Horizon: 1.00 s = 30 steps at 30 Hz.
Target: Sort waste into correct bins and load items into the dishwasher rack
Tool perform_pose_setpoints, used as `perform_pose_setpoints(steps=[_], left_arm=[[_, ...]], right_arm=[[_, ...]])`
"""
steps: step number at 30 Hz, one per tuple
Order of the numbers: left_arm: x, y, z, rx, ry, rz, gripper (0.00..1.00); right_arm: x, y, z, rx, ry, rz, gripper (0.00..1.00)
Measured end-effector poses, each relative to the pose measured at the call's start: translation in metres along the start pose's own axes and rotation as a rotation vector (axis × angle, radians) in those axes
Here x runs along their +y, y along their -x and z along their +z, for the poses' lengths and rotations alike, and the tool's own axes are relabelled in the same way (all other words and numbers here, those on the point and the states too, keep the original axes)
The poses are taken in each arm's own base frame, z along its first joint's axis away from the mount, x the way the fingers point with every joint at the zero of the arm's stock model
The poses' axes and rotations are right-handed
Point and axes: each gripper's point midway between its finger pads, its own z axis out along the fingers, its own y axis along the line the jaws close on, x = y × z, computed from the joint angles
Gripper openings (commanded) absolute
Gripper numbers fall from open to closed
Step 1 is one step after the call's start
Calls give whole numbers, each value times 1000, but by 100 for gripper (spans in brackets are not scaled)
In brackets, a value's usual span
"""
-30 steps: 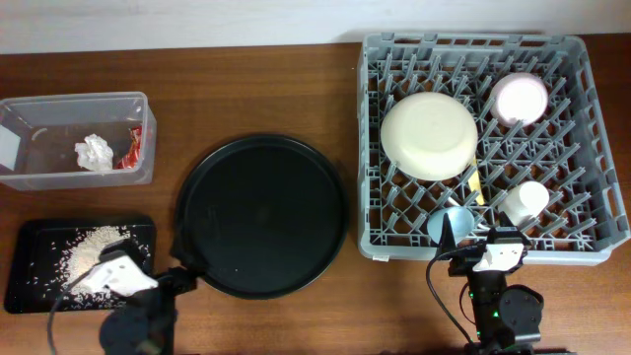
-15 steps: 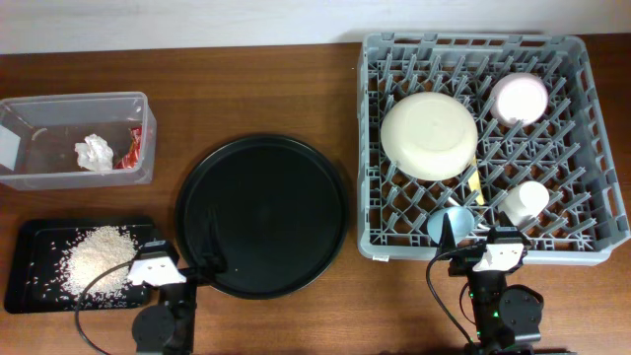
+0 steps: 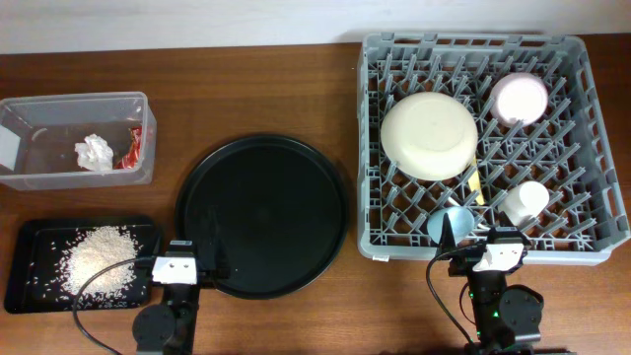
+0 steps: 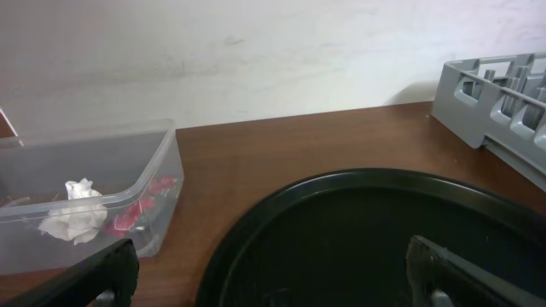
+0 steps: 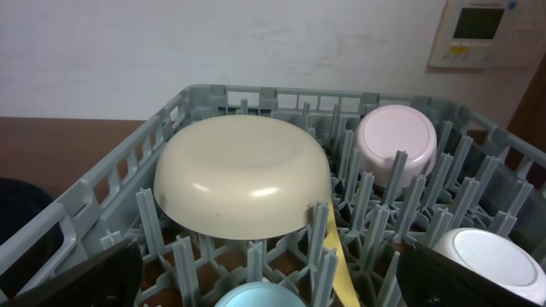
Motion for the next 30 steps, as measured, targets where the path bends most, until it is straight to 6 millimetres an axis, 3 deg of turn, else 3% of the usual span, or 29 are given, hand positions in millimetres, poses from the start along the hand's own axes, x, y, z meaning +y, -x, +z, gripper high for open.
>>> perform_pose_setpoints(steps=[5, 30], left_arm=[[14, -1, 0, 6, 58, -4, 99], [14, -1, 0, 6, 58, -4, 99]], right_arm=[[0, 0, 0, 0, 0, 1, 98], [0, 0, 0, 0, 0, 1, 98]])
